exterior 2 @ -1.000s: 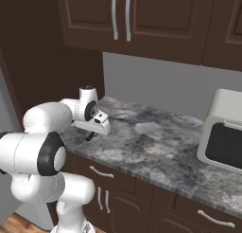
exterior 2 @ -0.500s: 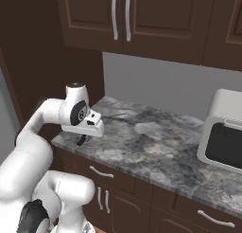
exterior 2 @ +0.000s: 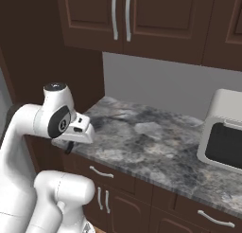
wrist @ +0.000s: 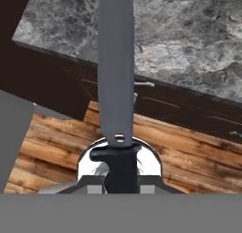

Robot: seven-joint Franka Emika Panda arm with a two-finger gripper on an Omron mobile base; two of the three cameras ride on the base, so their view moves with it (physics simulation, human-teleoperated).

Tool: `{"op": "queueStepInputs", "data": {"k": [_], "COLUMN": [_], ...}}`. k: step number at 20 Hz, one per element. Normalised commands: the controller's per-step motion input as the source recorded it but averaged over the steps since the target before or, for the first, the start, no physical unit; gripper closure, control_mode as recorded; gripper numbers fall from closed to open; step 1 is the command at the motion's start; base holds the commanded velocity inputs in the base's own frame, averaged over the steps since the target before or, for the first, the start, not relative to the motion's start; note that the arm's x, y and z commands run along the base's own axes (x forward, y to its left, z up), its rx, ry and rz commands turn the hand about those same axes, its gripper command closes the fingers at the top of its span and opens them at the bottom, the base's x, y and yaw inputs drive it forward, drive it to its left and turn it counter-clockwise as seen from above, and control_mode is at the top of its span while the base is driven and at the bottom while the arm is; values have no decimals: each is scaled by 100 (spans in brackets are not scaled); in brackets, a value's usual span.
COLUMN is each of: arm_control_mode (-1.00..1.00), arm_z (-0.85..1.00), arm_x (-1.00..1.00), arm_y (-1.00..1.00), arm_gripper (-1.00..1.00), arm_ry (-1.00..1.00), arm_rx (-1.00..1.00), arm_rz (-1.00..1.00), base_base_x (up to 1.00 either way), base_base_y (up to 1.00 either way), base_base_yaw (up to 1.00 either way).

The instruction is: Retrieve the butter from the fridge and place it on a plate on the dining table. Then retrieve the butter knife by the fridge and place it near the plate.

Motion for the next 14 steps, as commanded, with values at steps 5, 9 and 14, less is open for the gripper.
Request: {"op": "queueStepInputs", "data": {"k": [5,9,14], "arm_control_mode": [-100,-100,-100], "arm_z": [43,25,34], "arm_x": [-32,-28,-23], "arm_y": [0,0,0], "arm_gripper": [100,100,100], "arm_ry": [0,-4,0], "arm_rx": [0,0,0], "arm_rz": [0,-2,-6], "base_base_x": [0,0,0], "base_base_y": [0,0,0], "base_base_yaw": [0,0,0]}}
